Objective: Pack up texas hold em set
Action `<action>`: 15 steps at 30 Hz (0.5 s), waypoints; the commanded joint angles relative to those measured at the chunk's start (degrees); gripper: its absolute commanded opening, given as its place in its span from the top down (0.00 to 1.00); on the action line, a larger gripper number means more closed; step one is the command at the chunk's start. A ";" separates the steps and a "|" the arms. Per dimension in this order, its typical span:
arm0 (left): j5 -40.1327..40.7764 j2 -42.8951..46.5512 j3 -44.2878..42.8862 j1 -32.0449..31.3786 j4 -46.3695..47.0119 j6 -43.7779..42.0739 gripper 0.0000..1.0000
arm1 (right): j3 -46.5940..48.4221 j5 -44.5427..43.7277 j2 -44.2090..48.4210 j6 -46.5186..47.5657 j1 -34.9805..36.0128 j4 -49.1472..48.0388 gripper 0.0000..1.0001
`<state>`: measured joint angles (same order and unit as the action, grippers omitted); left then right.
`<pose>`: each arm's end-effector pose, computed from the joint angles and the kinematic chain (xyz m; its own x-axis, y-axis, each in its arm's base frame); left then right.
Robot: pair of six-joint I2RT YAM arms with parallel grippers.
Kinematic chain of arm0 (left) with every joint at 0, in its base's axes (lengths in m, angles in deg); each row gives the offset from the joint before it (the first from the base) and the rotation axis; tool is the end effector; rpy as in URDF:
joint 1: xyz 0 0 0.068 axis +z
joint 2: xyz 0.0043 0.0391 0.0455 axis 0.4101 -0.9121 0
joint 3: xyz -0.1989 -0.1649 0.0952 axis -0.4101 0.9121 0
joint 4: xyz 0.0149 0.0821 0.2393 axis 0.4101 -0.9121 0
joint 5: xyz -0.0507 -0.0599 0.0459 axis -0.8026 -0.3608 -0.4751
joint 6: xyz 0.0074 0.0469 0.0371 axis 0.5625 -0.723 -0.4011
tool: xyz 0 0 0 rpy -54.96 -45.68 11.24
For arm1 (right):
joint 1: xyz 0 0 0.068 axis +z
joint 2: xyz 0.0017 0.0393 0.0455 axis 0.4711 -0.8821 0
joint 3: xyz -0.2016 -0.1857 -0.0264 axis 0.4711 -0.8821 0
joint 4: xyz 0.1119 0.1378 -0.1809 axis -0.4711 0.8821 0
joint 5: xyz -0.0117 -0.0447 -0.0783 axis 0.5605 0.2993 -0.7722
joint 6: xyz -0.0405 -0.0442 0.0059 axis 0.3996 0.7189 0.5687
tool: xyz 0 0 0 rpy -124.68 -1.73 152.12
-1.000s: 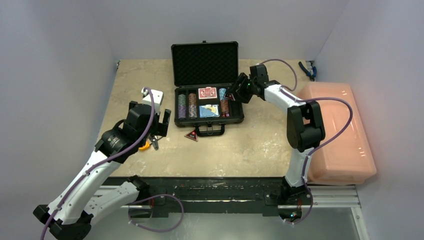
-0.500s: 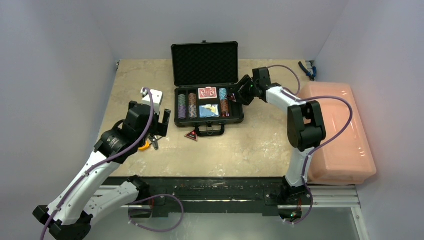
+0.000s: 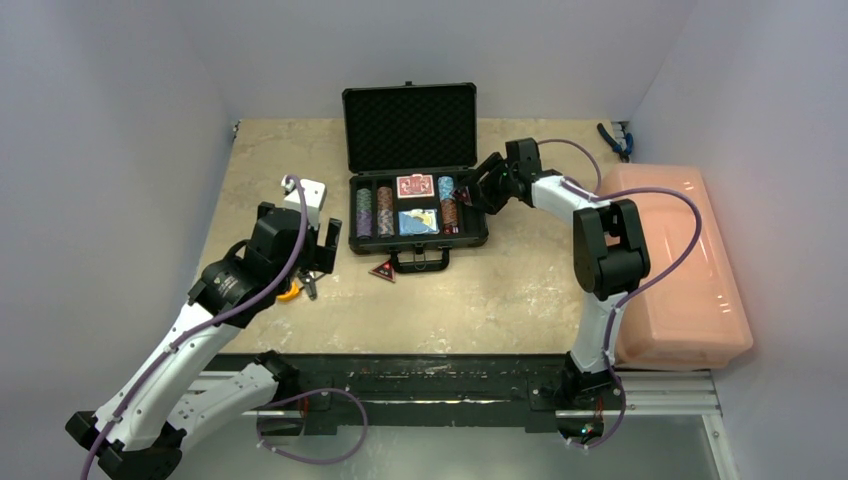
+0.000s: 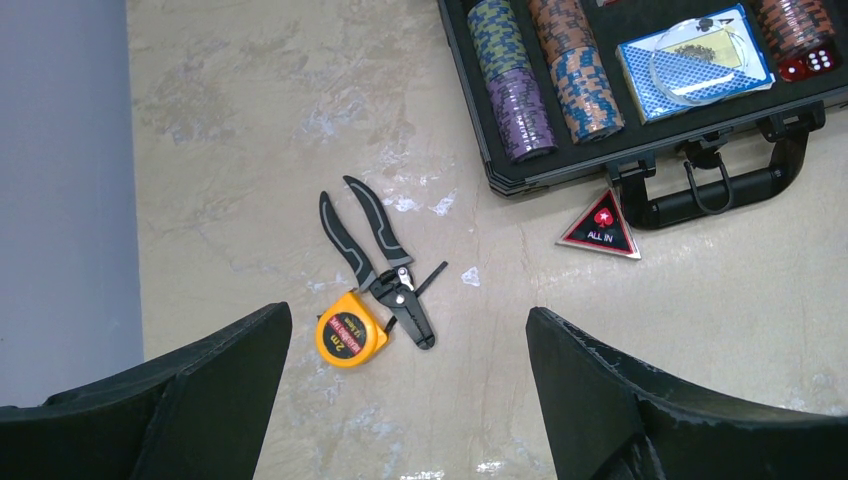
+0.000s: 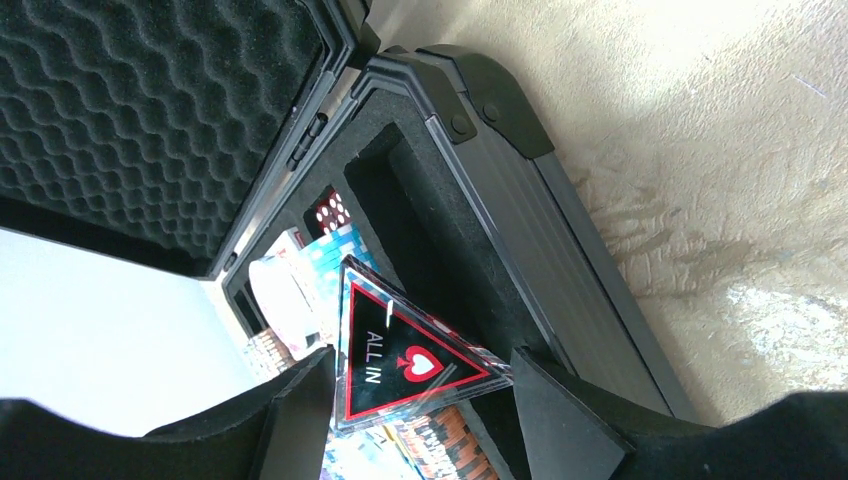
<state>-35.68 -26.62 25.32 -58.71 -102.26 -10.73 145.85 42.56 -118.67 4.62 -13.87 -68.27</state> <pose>0.1350 -0.0680 0.3540 -0.5084 0.1734 -0.8435 0.1170 0.9843 0.1318 0.4185 0.1188 0.1900 -0.6902 0.7092 -0.1439 0.4201 0.5545 0.7184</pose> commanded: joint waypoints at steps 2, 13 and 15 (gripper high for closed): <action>-0.49 0.79 -0.09 0.31 1.89 -0.60 0.13 | -1.02 -2.46 0.62 -2.59 -0.81 -1.12 0.31; -0.48 1.05 -0.02 0.36 1.82 -0.61 0.13 | -1.99 -4.18 1.93 -3.81 -1.33 -1.09 0.13; -0.55 0.97 0.00 0.32 1.93 -0.63 0.13 | -2.23 -4.35 2.34 -3.46 -1.39 -1.09 0.13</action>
<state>-35.70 -26.30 25.32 -58.71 -102.26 -10.73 145.09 42.47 -118.14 0.62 -14.04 -70.54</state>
